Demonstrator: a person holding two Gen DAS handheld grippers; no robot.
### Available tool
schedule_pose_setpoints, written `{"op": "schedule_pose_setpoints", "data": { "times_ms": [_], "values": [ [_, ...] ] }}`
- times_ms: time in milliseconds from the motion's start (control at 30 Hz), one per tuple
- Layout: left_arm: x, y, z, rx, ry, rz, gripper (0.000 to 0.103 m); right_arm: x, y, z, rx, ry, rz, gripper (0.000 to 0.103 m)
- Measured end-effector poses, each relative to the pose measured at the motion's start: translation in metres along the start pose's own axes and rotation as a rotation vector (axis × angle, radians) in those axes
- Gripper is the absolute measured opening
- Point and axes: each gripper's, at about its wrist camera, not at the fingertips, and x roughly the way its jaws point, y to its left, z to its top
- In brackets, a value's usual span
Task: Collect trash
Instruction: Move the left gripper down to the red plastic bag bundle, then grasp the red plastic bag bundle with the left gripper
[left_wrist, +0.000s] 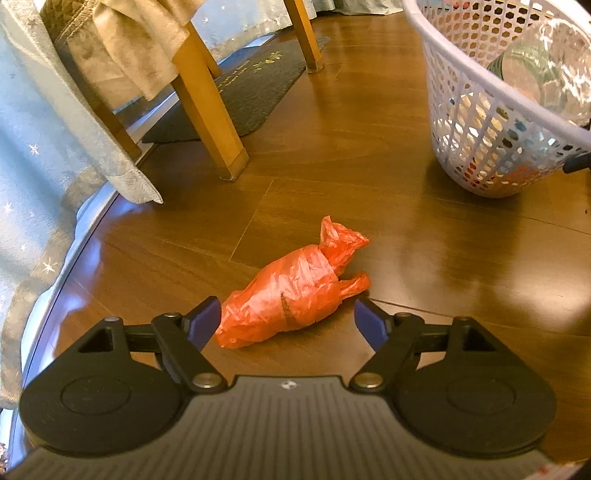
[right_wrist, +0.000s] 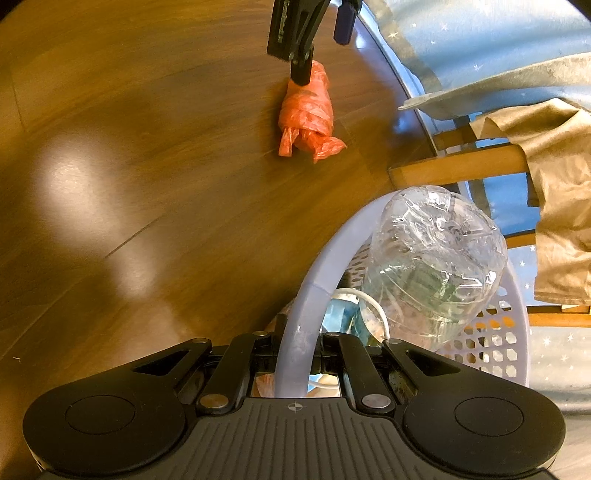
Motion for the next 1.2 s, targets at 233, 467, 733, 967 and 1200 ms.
{"op": "schedule_pose_setpoints", "data": {
  "times_ms": [233,467,733,967,1200],
  "values": [
    [0.030,-0.008,-0.006,0.101,0.016,0.013,0.078,0.005,-0.001,0.000,-0.003,0.000,-0.017,0.004],
    [0.051,-0.015,-0.009,0.242,0.019,0.035,0.078,0.007,-0.002,0.000,-0.006,-0.001,-0.022,0.005],
    [0.075,-0.020,-0.009,0.335,0.064,0.021,0.078,0.010,-0.003,-0.002,-0.018,-0.001,-0.043,0.005],
    [0.087,-0.019,-0.013,0.357,0.093,0.022,0.070,0.010,-0.004,-0.004,-0.004,-0.004,-0.043,0.005],
    [0.092,-0.017,-0.010,0.341,0.142,0.010,0.051,0.008,-0.004,-0.005,0.009,-0.004,-0.041,0.005]
  ]
}}
